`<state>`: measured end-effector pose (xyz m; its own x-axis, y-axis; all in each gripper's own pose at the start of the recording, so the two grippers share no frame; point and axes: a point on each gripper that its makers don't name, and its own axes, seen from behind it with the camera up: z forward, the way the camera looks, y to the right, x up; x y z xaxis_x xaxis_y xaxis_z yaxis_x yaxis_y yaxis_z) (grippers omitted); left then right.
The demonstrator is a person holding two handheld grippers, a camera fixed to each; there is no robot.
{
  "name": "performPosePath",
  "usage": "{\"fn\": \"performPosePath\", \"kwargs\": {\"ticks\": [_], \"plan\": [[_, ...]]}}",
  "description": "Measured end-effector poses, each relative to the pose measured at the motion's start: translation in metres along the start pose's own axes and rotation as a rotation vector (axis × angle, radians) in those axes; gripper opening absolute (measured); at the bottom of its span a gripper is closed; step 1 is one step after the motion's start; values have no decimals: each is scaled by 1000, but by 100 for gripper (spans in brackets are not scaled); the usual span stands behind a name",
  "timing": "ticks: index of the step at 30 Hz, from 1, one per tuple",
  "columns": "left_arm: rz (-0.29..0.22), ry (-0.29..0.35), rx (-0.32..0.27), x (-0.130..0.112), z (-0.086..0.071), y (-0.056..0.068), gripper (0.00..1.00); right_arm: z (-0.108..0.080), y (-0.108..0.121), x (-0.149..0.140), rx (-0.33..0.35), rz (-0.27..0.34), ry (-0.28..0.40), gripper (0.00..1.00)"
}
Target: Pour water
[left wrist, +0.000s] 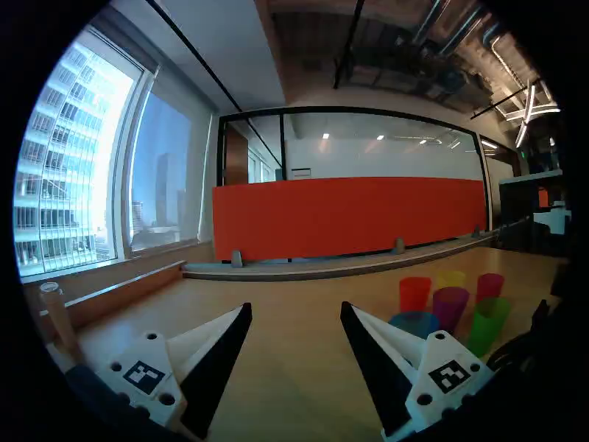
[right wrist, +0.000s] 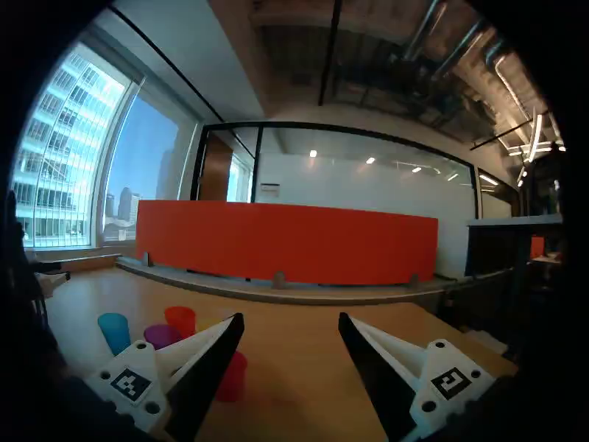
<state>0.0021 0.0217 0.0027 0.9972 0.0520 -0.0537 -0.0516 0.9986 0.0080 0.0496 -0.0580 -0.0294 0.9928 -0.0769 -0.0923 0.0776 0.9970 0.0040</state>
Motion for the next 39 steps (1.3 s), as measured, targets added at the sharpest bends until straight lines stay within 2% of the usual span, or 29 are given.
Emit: {"fn": "performPosePath", "kwargs": {"ticks": [23, 39], "plan": [[-48, -14, -11, -21, 1, -5, 89, 5, -4, 0, 1, -13, -19, 99], [-48, -17, -15, -21, 1, -4, 89, 4, -1, 3, -4, -18, -13, 99]]}}
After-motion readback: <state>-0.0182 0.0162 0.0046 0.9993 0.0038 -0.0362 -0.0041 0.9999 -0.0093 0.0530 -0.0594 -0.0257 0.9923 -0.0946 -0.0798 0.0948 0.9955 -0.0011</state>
